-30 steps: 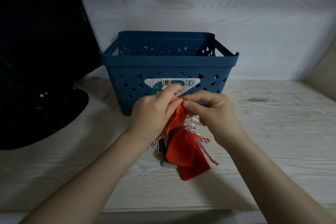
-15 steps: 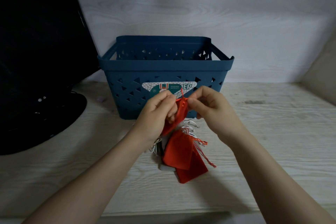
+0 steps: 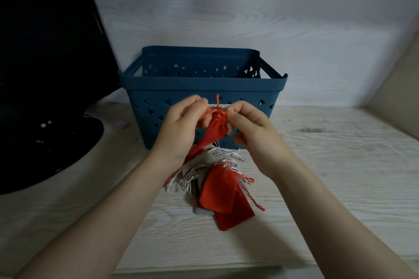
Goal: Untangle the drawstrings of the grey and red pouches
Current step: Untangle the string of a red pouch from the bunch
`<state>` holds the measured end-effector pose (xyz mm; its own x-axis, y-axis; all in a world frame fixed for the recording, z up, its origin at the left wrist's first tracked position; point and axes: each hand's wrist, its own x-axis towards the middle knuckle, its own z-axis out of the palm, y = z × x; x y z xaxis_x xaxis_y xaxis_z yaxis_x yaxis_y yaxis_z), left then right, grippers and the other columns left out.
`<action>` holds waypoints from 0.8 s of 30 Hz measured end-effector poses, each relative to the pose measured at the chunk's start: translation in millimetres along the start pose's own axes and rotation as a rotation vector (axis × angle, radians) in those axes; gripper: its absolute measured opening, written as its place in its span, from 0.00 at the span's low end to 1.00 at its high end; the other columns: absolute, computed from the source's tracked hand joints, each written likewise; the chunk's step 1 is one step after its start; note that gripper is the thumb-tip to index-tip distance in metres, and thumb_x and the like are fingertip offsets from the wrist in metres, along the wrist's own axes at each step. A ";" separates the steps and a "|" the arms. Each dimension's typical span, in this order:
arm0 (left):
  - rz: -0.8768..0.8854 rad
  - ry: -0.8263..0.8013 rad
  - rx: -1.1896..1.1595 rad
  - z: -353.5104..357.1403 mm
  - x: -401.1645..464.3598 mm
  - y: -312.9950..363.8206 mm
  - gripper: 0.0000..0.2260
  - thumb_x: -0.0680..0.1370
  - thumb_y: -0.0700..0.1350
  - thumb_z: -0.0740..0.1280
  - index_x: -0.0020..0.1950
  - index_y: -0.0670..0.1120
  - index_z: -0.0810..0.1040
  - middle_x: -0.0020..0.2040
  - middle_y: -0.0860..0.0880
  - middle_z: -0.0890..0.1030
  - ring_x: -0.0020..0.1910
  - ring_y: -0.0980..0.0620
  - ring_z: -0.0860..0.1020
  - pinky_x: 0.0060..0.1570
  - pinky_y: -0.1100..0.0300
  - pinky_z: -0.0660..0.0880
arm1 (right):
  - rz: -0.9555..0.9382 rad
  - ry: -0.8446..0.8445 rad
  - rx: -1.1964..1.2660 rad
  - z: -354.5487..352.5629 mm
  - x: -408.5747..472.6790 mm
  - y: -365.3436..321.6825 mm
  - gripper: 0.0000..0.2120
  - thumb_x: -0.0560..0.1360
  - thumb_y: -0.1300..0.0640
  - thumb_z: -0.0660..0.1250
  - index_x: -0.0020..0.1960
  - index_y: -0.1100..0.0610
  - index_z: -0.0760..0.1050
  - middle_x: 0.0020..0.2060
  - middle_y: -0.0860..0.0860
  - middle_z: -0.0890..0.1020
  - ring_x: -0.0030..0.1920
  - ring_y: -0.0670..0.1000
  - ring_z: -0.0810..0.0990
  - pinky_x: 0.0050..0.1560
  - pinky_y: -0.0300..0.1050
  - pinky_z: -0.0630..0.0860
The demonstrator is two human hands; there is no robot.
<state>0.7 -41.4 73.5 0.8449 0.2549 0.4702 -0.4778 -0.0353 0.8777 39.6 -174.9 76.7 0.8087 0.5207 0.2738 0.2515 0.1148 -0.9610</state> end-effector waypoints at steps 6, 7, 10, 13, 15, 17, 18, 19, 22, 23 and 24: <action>0.050 -0.058 0.067 -4.2 9.5 3.7 0.01 0.76 0.47 0.59 0.46 0.52 0.69 0.43 0.53 0.82 0.44 0.55 0.79 0.49 0.56 0.76 | 0.065 0.225 0.079 -6.9 27.0 -15.4 0.11 0.78 0.61 0.60 0.37 0.56 0.70 0.29 0.51 0.75 0.24 0.45 0.73 0.23 0.35 0.67; 0.087 -0.135 0.074 -4.9 7.7 3.7 0.04 0.76 0.46 0.60 0.49 0.52 0.66 0.45 0.54 0.81 0.45 0.58 0.79 0.48 0.61 0.75 | 0.055 0.246 0.102 -8.4 31.4 -18.2 0.10 0.78 0.62 0.60 0.38 0.57 0.71 0.28 0.52 0.75 0.23 0.45 0.73 0.23 0.35 0.68; 0.310 -0.269 0.442 -8.2 11.0 5.5 0.08 0.75 0.45 0.63 0.52 0.55 0.70 0.49 0.56 0.77 0.48 0.61 0.76 0.51 0.69 0.70 | 0.015 0.258 0.146 -9.6 43.3 -26.3 0.09 0.78 0.61 0.61 0.39 0.59 0.72 0.27 0.52 0.75 0.23 0.45 0.72 0.24 0.35 0.69; 0.440 -0.100 0.661 -8.3 26.7 7.3 0.07 0.73 0.40 0.65 0.50 0.46 0.79 0.48 0.52 0.75 0.48 0.61 0.74 0.47 0.74 0.67 | -0.027 0.208 0.223 -5.9 55.2 -35.6 0.07 0.78 0.61 0.61 0.42 0.61 0.71 0.26 0.52 0.76 0.24 0.46 0.74 0.26 0.36 0.73; 0.440 -0.008 0.684 -9.8 39.9 11.3 0.09 0.73 0.41 0.65 0.52 0.45 0.79 0.48 0.53 0.75 0.49 0.58 0.73 0.48 0.74 0.67 | -0.043 0.189 0.261 -4.3 62.0 -39.3 0.03 0.78 0.61 0.62 0.47 0.61 0.71 0.33 0.54 0.78 0.28 0.47 0.77 0.32 0.38 0.77; 0.412 0.055 0.714 -13.2 53.6 15.0 0.11 0.74 0.42 0.64 0.55 0.46 0.78 0.48 0.56 0.74 0.52 0.57 0.72 0.51 0.73 0.66 | -0.064 0.193 0.206 -6.7 65.9 -38.5 0.02 0.78 0.60 0.62 0.48 0.59 0.71 0.40 0.55 0.78 0.33 0.48 0.79 0.41 0.41 0.80; 0.389 0.079 0.721 -15.6 62.6 18.3 0.11 0.75 0.42 0.64 0.56 0.46 0.78 0.50 0.57 0.73 0.53 0.57 0.72 0.52 0.73 0.66 | -0.080 0.197 0.151 -9.5 67.7 -37.3 0.02 0.78 0.59 0.62 0.48 0.58 0.72 0.41 0.54 0.77 0.35 0.48 0.79 0.44 0.42 0.80; 0.360 0.097 0.726 -17.7 71.9 21.5 0.10 0.76 0.41 0.64 0.57 0.46 0.77 0.52 0.56 0.73 0.55 0.57 0.71 0.52 0.72 0.65 | -0.088 0.199 0.091 -12.9 67.8 -34.9 0.02 0.78 0.59 0.63 0.48 0.57 0.72 0.41 0.54 0.77 0.37 0.48 0.79 0.46 0.43 0.80; 0.209 0.050 0.790 -22.0 96.5 29.0 0.10 0.79 0.44 0.62 0.59 0.49 0.76 0.57 0.54 0.73 0.57 0.56 0.70 0.53 0.65 0.64 | -0.089 0.157 -0.035 -21.1 62.7 -27.4 0.06 0.78 0.59 0.63 0.43 0.58 0.75 0.35 0.51 0.79 0.35 0.47 0.78 0.43 0.42 0.79; 0.151 0.002 0.838 -24.0 102.5 28.8 0.11 0.79 0.46 0.61 0.61 0.50 0.75 0.59 0.52 0.73 0.58 0.56 0.69 0.53 0.64 0.64 | -0.089 0.136 -0.067 -23.1 60.2 -24.4 0.07 0.78 0.59 0.62 0.42 0.58 0.75 0.33 0.50 0.80 0.33 0.47 0.77 0.41 0.41 0.78; 0.095 -0.050 0.908 -26.2 106.2 27.7 0.12 0.79 0.48 0.61 0.62 0.52 0.74 0.63 0.50 0.71 0.61 0.54 0.68 0.56 0.62 0.64 | -0.089 0.115 -0.093 -24.5 57.5 -21.6 0.09 0.78 0.60 0.62 0.40 0.59 0.75 0.31 0.49 0.80 0.32 0.46 0.76 0.40 0.40 0.78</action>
<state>70.9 10.0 145.3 0.8313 0.1702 0.5291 -0.1914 -0.8061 0.5600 93.8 -168.2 114.2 0.8352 0.4113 0.3650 0.3685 0.0742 -0.9267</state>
